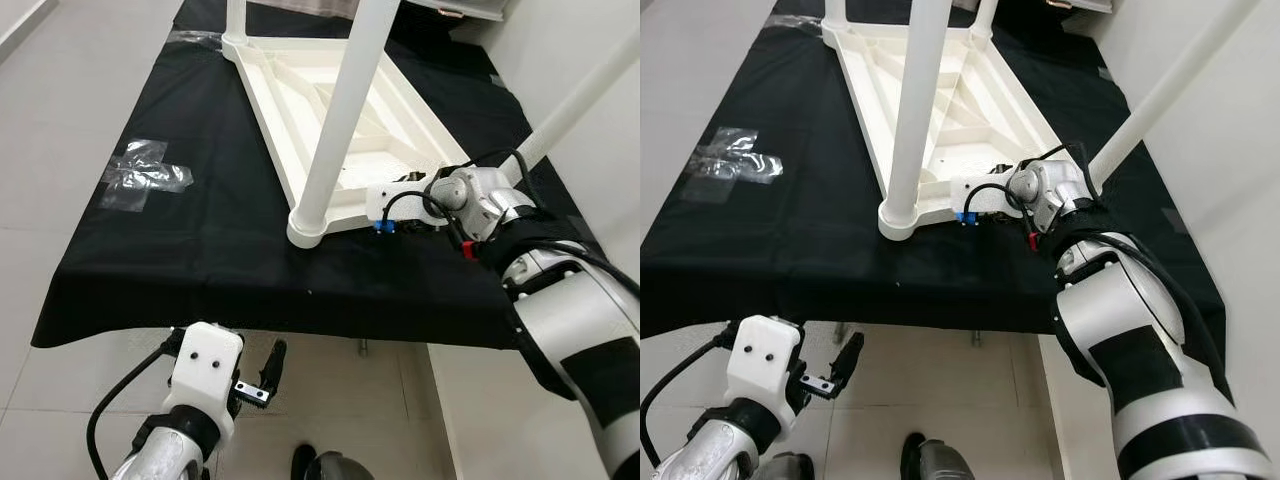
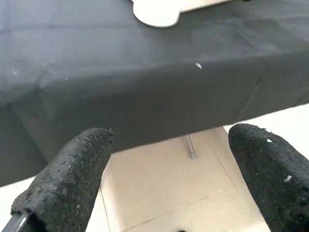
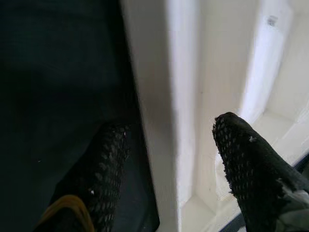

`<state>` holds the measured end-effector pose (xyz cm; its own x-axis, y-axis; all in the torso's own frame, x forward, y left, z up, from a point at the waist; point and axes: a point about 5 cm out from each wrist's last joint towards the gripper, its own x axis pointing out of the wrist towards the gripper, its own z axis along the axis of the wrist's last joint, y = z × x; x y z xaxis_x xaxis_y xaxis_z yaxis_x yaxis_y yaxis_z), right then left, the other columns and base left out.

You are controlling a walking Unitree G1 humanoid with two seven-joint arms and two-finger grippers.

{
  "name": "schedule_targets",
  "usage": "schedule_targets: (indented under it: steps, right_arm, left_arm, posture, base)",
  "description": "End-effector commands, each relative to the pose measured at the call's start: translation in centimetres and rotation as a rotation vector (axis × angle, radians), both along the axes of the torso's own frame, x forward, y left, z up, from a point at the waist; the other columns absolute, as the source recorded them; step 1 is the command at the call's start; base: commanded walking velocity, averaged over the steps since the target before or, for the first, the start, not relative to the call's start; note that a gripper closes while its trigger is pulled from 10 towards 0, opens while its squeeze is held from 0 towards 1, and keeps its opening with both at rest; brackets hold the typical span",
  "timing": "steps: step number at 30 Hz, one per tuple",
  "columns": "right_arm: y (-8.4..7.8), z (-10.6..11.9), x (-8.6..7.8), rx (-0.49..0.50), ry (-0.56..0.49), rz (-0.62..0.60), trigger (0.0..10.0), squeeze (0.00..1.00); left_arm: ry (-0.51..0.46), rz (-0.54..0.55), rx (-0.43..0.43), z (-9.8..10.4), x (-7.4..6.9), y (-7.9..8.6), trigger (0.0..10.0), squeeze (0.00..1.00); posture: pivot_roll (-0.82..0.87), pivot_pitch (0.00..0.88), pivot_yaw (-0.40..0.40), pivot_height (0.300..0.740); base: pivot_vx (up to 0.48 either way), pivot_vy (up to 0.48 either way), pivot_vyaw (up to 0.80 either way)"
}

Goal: Building children table

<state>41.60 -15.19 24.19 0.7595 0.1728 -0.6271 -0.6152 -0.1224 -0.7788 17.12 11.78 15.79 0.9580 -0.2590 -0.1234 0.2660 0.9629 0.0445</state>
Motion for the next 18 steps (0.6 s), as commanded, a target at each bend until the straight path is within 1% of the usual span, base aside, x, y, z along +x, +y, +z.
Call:
schedule_targets:
  steps: [1, 3, 4, 6, 7, 8, 9, 10, 11, 12, 14, 15, 16, 17, 18]
  right_arm:
    - [0.2, -0.4, -0.2, -0.041, 0.048, 0.017, 10.0, 0.0]
    - [1.0, -0.7, -0.3, -0.064, 0.079, 0.047, 10.0, 0.0]
    - [1.0, -0.7, -0.3, -0.064, 0.079, 0.047, 10.0, 0.0]
    - [2.3, -0.8, -0.3, -0.078, 0.072, 0.084, 10.0, 0.0]
    - [2.3, -0.8, -0.3, -0.078, 0.072, 0.084, 10.0, 0.0]
    - [2.9, -0.9, -0.3, -0.079, 0.07, 0.094, 10.0, 0.0]
    - [4.5, -1.2, -0.4, -0.074, 0.07, 0.138, 0.0, 0.0]
    - [4.5, -1.2, -0.4, -0.074, 0.07, 0.138, 0.0, 0.0]
    - [5.3, -1.3, -0.5, -0.067, 0.073, 0.16, 0.0, 0.0]
    - [5.3, -1.3, -0.5, -0.067, 0.073, 0.16, 0.0, 0.0]
    - [6.0, -1.3, -0.7, -0.041, 0.102, 0.173, 0.0, 0.0]
    - [6.0, -1.3, -0.7, -0.041, 0.102, 0.173, 0.0, 0.0]
    - [6.6, -1.2, -0.8, -0.015, 0.123, 0.19, 0.0, 0.0]
    - [6.6, -1.2, -0.8, -0.015, 0.123, 0.19, 0.0, 0.0]
    - [7.3, -1.1, -1.0, 0.007, 0.148, 0.215, 0.0, 0.0]
  left_arm:
    - [0.011, -0.011, -0.017, 0.1, -0.4, -0.5, 10.0, 0.0]
    - [0.012, -0.013, -0.019, 0.0, -0.6, -0.6, 10.0, 0.0]
    - [0.012, -0.013, -0.019, 0.0, -0.6, -0.6, 10.0, 0.0]
    - [0.015, -0.014, -0.024, 0.1, -0.9, -0.9, 10.0, 0.0]
    - [0.015, -0.014, -0.024, 0.1, -0.9, -0.9, 10.0, 0.0]
    - [0.017, -0.014, -0.026, 0.1, -1.0, -1.0, 10.0, 0.0]
    - [0.021, -0.005, -0.033, 0.2, -1.2, -1.1, 10.0, 0.0]
    - [0.021, -0.005, -0.033, 0.2, -1.2, -1.1, 10.0, 0.0]
    - [0.024, 0.002, -0.035, 0.2, -1.3, -1.1, 10.0, 0.0]
    - [0.024, 0.002, -0.035, 0.2, -1.3, -1.1, 10.0, 0.0]
    - [0.024, 0.007, -0.037, 0.3, -1.4, -1.1, 10.0, 0.0]
    - [0.024, 0.007, -0.037, 0.3, -1.4, -1.1, 10.0, 0.0]
    - [0.024, 0.012, -0.038, 0.3, -1.4, -1.1, 10.0, 0.0]
    - [0.024, 0.012, -0.038, 0.3, -1.4, -1.1, 10.0, 0.0]
    - [0.024, 0.015, -0.039, 0.3, -1.4, -1.1, 10.0, 0.0]
  posture:
    - [0.04, 0.255, -0.234, 0.74]
    - [0.04, 0.254, -0.239, 0.74]
    - [0.04, 0.254, -0.239, 0.74]
    - [0.03, 0.258, -0.251, 0.74]
    - [0.03, 0.258, -0.251, 0.74]
    - [0.03, 0.259, -0.253, 0.74]
    - [0.03, 0.267, -0.269, 0.74]
    - [0.03, 0.267, -0.269, 0.74]
    - [0.03, 0.267, -0.27, 0.74]
    - [0.03, 0.267, -0.27, 0.74]
    - [0.03, 0.273, -0.28, 0.74]
    - [0.03, 0.273, -0.28, 0.74]
    - [0.03, 0.274, -0.281, 0.74]
    - [0.03, 0.274, -0.281, 0.74]
    - [0.02, 0.275, -0.282, 0.74]
  base:
    - [0.0, 0.0, 0.0]
    - [0.0, 0.0, 0.0]
    - [0.0, 0.0, 0.0]
    - [0.0, 0.0, 0.0]
    - [0.0, 0.0, 0.0]
    - [0.0, 0.0, 0.0]
    - [0.0, 0.0, 0.0]
    - [0.0, 0.0, 0.0]
    - [0.0, 0.0, 0.0]
    - [0.0, 0.0, 0.0]
    - [0.0, 0.0, 0.0]
    - [0.0, 0.0, 0.0]
    - [0.0, 0.0, 0.0]
    - [0.0, 0.0, 0.0]
    - [0.0, 0.0, 0.0]
